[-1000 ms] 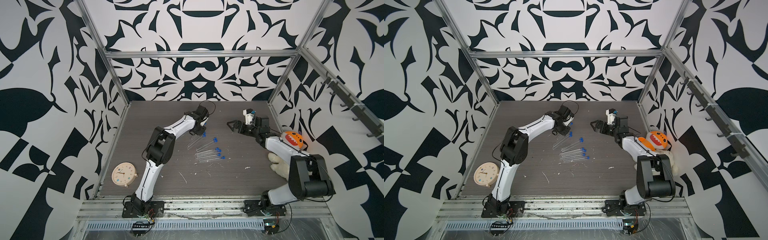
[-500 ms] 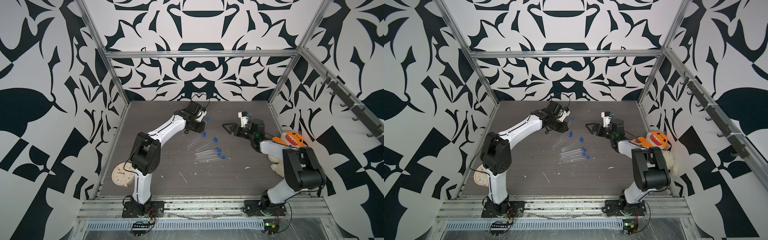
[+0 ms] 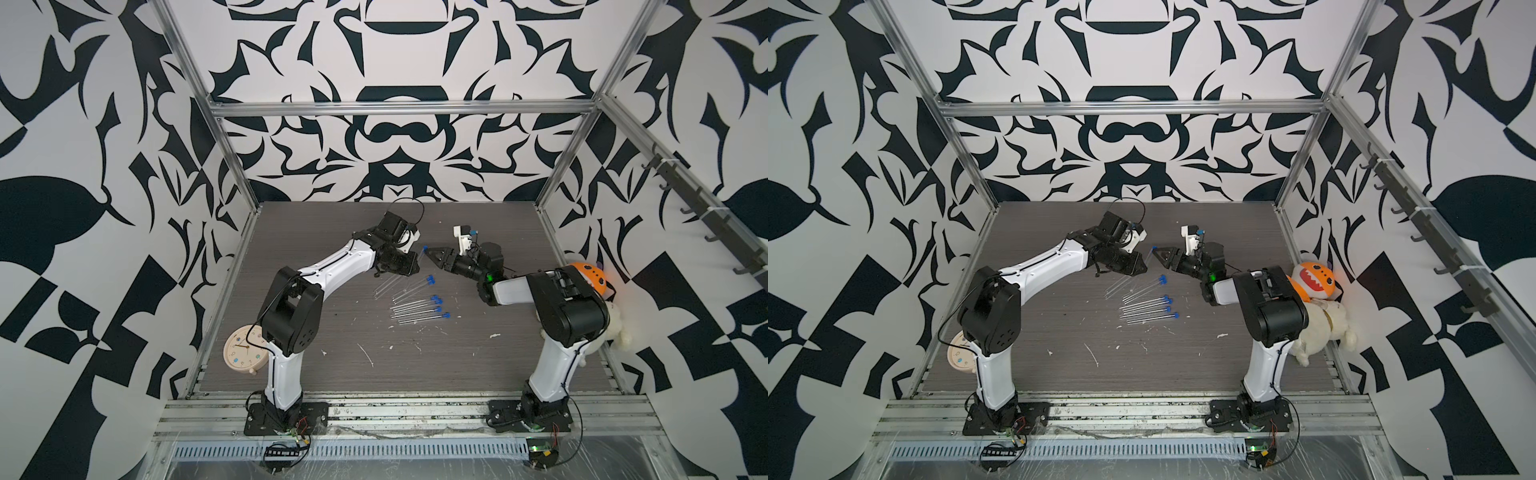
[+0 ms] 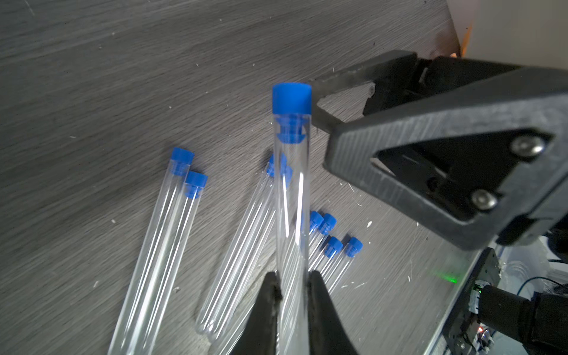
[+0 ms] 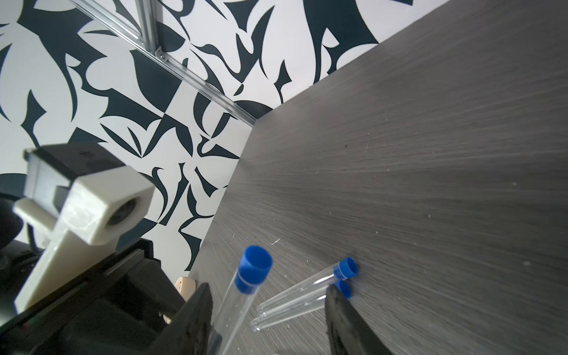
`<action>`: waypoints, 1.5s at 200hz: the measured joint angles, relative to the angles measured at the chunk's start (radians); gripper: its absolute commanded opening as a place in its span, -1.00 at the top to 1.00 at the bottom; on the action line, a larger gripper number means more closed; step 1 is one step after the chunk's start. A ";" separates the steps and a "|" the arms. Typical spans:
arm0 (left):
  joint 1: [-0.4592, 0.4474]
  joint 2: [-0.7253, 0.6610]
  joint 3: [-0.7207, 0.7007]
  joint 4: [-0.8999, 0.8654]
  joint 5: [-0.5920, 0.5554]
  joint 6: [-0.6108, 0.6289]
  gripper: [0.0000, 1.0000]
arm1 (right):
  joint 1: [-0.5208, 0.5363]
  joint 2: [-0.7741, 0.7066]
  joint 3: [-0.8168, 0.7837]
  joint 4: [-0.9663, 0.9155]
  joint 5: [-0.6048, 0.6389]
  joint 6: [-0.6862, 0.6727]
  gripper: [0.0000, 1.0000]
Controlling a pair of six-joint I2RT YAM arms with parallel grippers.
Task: Remove stoppers from test tubes
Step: Pick up the test tube at the center of the board.
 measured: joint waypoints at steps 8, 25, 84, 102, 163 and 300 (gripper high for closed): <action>-0.002 0.000 0.000 0.001 0.001 0.000 0.78 | 0.005 0.005 0.005 0.017 0.000 0.012 -0.01; -0.004 0.000 0.000 0.004 0.001 0.000 0.79 | 0.011 0.020 0.013 0.061 -0.001 0.043 0.07; -0.005 0.000 0.000 0.014 0.001 0.000 0.80 | 0.027 0.065 0.034 0.116 -0.004 0.107 0.33; -0.005 0.000 0.000 0.014 0.001 0.001 0.81 | 0.027 0.065 0.036 0.120 -0.004 0.116 0.32; -0.005 -0.001 0.000 0.014 0.000 0.006 0.85 | 0.027 0.064 0.042 0.119 -0.003 0.126 0.36; -0.006 -0.005 0.000 0.002 -0.019 0.038 0.01 | 0.030 0.064 0.068 0.127 0.008 0.158 1.00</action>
